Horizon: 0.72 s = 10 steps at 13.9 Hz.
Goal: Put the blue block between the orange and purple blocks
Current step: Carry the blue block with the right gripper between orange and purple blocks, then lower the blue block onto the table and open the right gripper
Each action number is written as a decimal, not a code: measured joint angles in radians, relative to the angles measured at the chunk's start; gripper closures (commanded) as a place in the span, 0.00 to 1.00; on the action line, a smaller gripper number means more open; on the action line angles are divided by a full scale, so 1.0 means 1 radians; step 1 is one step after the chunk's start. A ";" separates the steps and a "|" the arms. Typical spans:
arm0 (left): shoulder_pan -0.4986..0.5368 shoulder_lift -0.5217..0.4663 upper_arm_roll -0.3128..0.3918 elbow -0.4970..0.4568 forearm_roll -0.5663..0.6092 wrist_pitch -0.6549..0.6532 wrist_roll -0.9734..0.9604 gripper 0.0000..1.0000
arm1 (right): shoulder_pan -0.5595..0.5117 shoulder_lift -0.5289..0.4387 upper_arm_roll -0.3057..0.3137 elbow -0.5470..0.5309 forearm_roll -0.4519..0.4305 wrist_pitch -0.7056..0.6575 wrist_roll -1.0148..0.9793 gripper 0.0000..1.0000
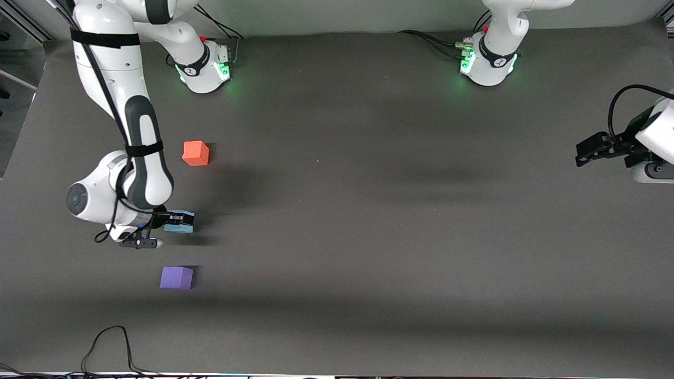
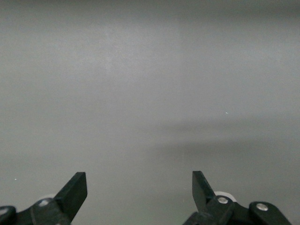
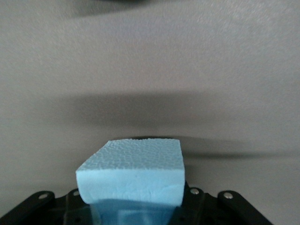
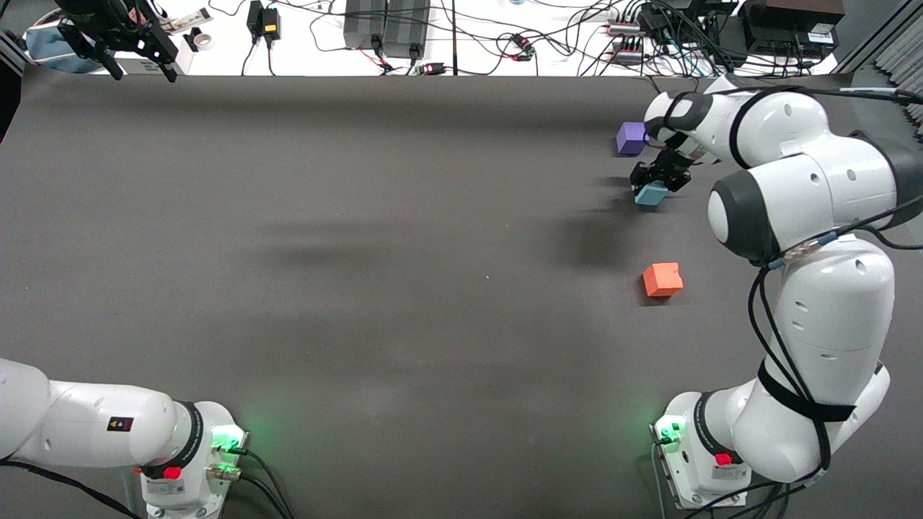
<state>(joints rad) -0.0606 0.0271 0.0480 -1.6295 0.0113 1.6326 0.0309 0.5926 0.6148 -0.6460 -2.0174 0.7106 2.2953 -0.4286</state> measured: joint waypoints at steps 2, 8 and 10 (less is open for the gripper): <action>0.000 0.000 0.000 0.000 0.000 0.000 0.000 0.00 | 0.016 0.000 0.000 -0.031 0.000 0.031 0.000 0.47; 0.000 0.000 0.000 0.000 0.000 0.000 0.000 0.00 | 0.020 -0.009 -0.005 -0.077 0.073 0.057 -0.062 0.00; 0.000 0.000 0.000 0.000 0.000 0.000 -0.001 0.00 | 0.022 -0.009 -0.004 -0.088 0.076 0.059 -0.063 0.00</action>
<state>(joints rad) -0.0606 0.0271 0.0480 -1.6295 0.0109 1.6326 0.0303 0.6145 0.6058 -0.6502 -2.1054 0.7862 2.3544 -0.4915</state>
